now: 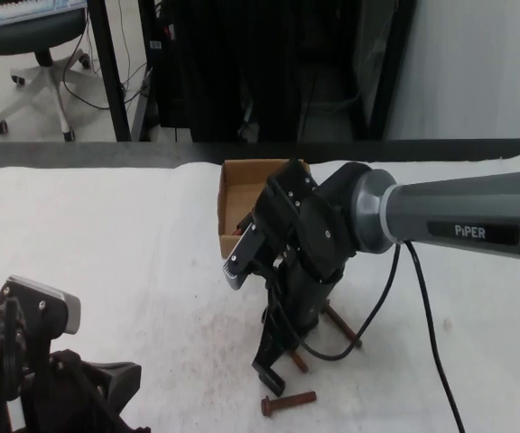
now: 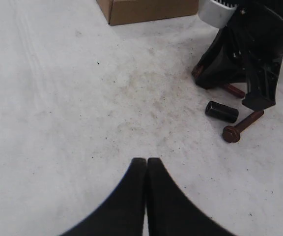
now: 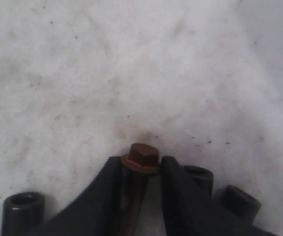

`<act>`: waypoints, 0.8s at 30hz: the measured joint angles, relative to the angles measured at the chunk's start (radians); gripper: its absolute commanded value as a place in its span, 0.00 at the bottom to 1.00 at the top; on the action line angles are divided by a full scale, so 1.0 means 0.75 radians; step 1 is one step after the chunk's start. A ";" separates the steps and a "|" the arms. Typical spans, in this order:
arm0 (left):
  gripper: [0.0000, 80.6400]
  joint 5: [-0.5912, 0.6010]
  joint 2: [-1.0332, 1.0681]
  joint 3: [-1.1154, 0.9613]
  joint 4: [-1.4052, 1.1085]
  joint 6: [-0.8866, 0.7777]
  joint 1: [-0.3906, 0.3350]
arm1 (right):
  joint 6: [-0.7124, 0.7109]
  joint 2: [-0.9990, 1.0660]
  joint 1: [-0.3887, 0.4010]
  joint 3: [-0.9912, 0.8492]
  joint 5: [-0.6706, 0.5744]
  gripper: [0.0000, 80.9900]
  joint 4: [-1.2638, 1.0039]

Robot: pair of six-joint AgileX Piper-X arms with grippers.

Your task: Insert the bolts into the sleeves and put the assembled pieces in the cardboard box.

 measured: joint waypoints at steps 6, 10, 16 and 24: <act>0.00 0.000 0.000 0.000 0.000 0.000 0.000 | 0.039 -0.171 -0.054 0.000 0.009 0.01 -0.146; 0.00 0.000 0.000 0.000 0.000 0.000 0.000 | 0.212 -0.332 -0.129 0.000 -0.102 0.01 -0.249; 0.00 0.000 0.000 0.000 -0.005 0.000 0.000 | 0.432 -0.493 -0.274 0.000 -0.458 0.01 -0.431; 0.00 0.013 0.000 0.000 -0.049 0.000 0.000 | 0.348 -0.552 -0.328 0.000 -1.015 0.01 -0.551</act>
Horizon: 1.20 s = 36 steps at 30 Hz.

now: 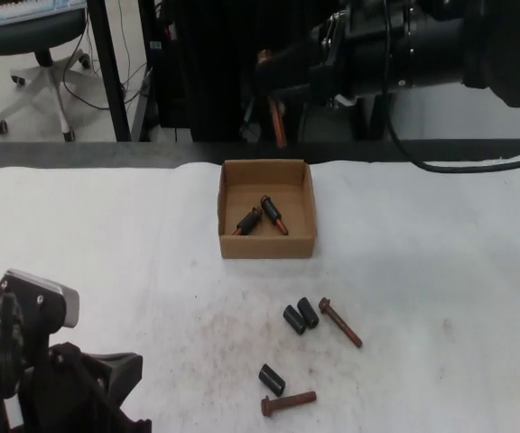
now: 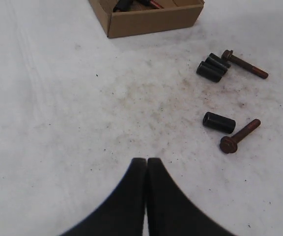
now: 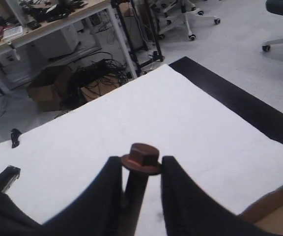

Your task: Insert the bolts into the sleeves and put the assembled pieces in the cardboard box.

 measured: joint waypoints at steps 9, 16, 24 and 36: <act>0.00 0.485 0.016 -0.132 0.120 -0.024 0.003 | -0.009 -0.049 -0.009 0.000 -0.030 0.01 0.044; 0.00 0.548 0.302 -0.507 0.307 -0.026 -0.002 | 0.020 -0.228 -0.082 0.000 -0.029 0.01 0.180; 0.00 0.544 0.846 -0.966 0.600 0.038 -0.143 | -0.121 -0.476 -0.236 0.000 0.001 0.01 0.640; 0.03 0.197 1.391 -1.446 0.972 0.190 -0.336 | -0.311 -0.620 -0.411 0.000 0.252 0.01 1.158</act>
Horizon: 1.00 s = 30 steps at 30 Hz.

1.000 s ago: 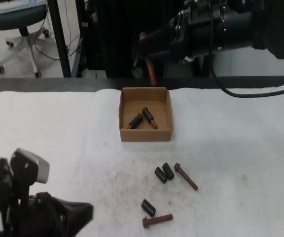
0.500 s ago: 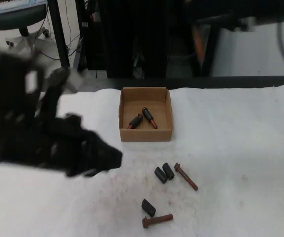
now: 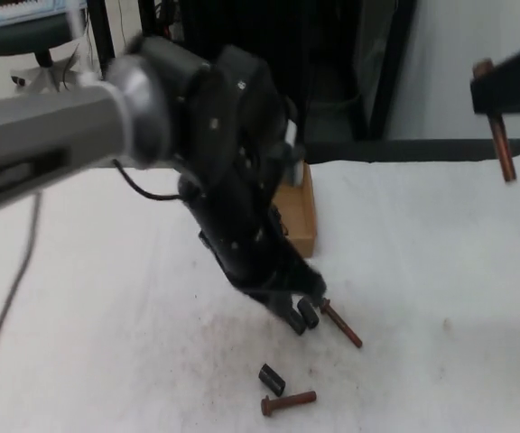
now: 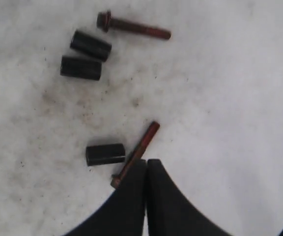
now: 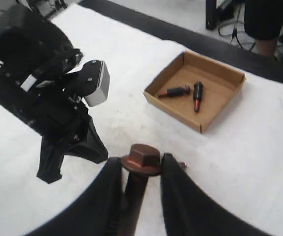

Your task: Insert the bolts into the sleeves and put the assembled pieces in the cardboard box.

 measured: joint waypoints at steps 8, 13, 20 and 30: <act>0.41 -0.012 0.069 -0.035 0.365 0.350 0.000 | -0.028 0.000 -0.002 0.000 0.000 0.01 0.009; 0.43 -0.012 0.069 -0.035 0.301 0.151 0.000 | -0.028 0.000 -0.002 0.000 0.000 0.01 0.009; 0.43 -0.012 0.069 -0.039 -0.115 -0.274 -0.019 | -0.028 0.000 -0.002 0.000 0.000 0.01 0.009; 0.60 -0.012 0.173 -0.077 -0.259 -0.275 -0.059 | -0.028 0.000 -0.002 0.000 0.000 0.01 0.011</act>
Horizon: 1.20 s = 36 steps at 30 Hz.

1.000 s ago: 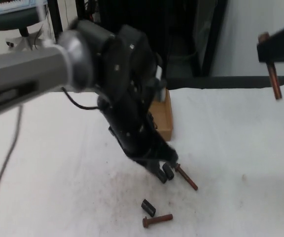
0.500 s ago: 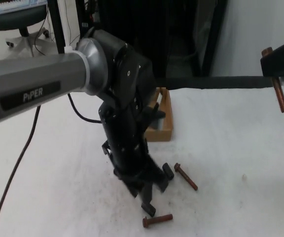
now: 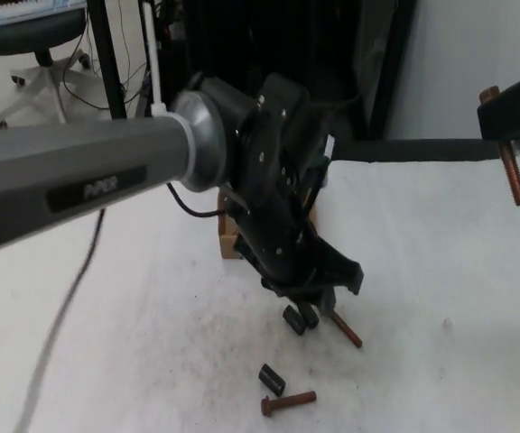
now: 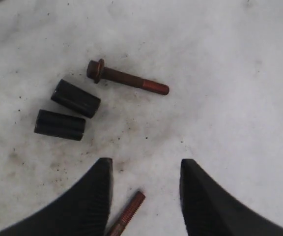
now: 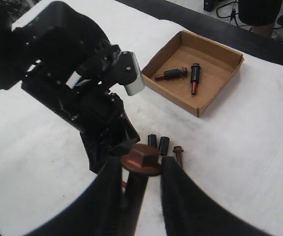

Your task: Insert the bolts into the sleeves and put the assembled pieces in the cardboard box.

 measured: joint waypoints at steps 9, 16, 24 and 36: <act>0.62 -0.073 0.098 -0.034 0.022 0.116 0.004 | 0.000 0.000 0.000 0.000 0.000 0.01 0.006; 0.62 -0.218 0.210 -0.203 0.119 0.193 0.030 | 0.000 0.000 0.000 0.000 0.000 0.01 0.009; 0.62 -0.240 0.323 -0.312 0.267 0.226 0.037 | -0.002 0.000 0.000 0.013 0.000 0.01 0.038; 0.62 -0.240 0.337 -0.323 0.304 0.235 0.037 | -0.002 -0.038 0.000 0.240 -0.120 0.01 -0.027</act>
